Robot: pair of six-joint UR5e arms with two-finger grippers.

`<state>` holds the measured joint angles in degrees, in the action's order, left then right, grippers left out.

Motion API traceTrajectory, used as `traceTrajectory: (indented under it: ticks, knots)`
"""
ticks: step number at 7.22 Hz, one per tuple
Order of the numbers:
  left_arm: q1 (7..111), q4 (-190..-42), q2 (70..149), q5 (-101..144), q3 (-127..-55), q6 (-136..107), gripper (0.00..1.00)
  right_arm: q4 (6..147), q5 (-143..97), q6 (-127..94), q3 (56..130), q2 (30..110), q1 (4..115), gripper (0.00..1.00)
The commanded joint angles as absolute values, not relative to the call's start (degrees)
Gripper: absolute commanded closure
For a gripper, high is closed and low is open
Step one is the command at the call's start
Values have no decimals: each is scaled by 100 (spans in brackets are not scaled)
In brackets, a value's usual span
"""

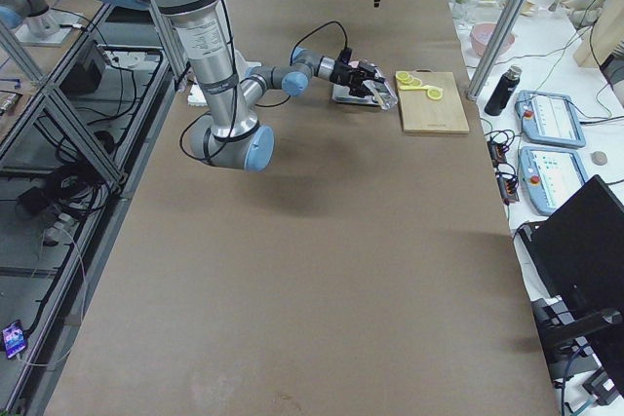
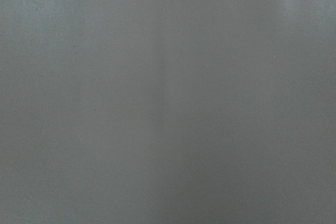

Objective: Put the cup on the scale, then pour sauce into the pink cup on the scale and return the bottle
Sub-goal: 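Tilt the bottle spout down over the pink cup with the right gripper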

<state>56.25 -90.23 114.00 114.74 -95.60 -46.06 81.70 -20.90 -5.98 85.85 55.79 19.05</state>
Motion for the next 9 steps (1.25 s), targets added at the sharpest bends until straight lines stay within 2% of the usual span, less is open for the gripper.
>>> traceTrajectory:
  ticks: [1,9]
  knots:
    - [5625,-9026,11391,11478,-9519,-4605,1,8322,-1855,-545,8508,5546,1846,100]
    - [5625,-9035,11391,11479,-9510,-4605,1,8315,-1415,-70,8508,5599,1767,100]
